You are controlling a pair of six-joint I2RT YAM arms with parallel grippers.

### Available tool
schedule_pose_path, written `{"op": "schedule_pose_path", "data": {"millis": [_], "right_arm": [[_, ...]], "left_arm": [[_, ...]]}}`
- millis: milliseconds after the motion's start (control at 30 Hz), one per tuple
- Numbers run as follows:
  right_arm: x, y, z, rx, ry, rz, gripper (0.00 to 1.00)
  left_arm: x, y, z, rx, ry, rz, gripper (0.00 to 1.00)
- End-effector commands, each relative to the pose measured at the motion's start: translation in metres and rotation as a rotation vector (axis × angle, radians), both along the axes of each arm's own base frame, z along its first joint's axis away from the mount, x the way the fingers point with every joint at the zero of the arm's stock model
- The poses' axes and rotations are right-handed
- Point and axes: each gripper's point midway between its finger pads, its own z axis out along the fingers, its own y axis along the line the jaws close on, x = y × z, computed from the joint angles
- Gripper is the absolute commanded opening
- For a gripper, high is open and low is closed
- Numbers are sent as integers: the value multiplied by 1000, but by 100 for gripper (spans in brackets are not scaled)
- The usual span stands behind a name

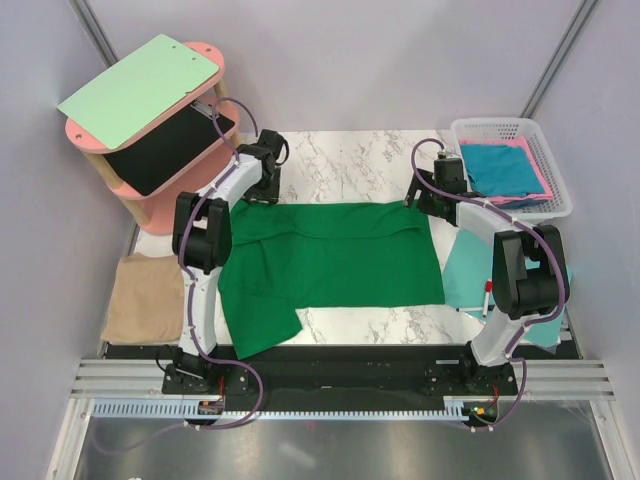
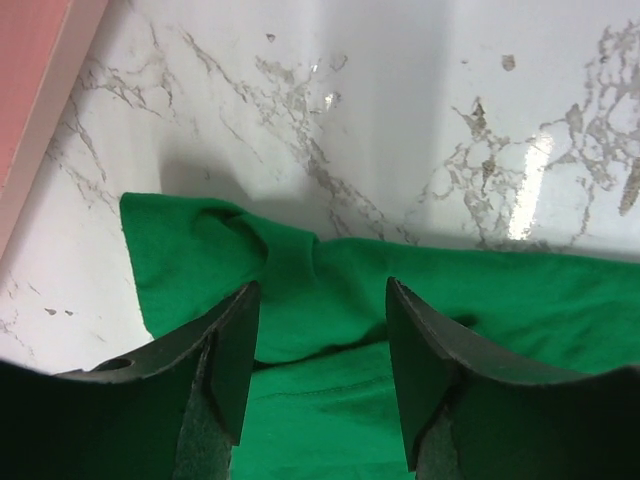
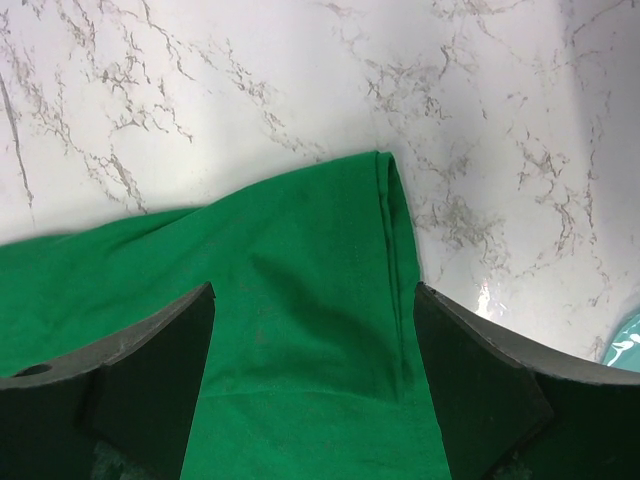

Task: Fold and stack the t-shirts
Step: Fold the flattened tshirt in 1/3 of the way

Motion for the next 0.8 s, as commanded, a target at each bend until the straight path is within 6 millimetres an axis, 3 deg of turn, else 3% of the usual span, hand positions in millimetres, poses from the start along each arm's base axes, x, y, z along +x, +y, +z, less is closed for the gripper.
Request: {"op": "schedule_pose_path", "data": {"millis": [0,100,233,400,467,567,667,767], "right_arm": [[10,6,12,24,-45,12,88],[9,7,9,26,-38,13,88],[9,8,8,30,-35,17,87],[8,9,4,36,-28,20,88],[9,10,2,38,-25,19,87],[7,13,1,56,-20,36,88],[7,14,0,58,-20,38,88],[6,15,-1,63,-18,39,88]], "left_arm": [[9,9,0,12,-14,17,59],[8,13,-6,14,0,27,44],[3,14,2,13,-10,42,2],[-10,24,24,36,-41,66,2],[-14,26,45,32,-79,74,2],[-30,31,60,30,-92,86,2],[-43,34,73,19,-110,94,2],[-51,34,72,13,-97,85,2]]}}
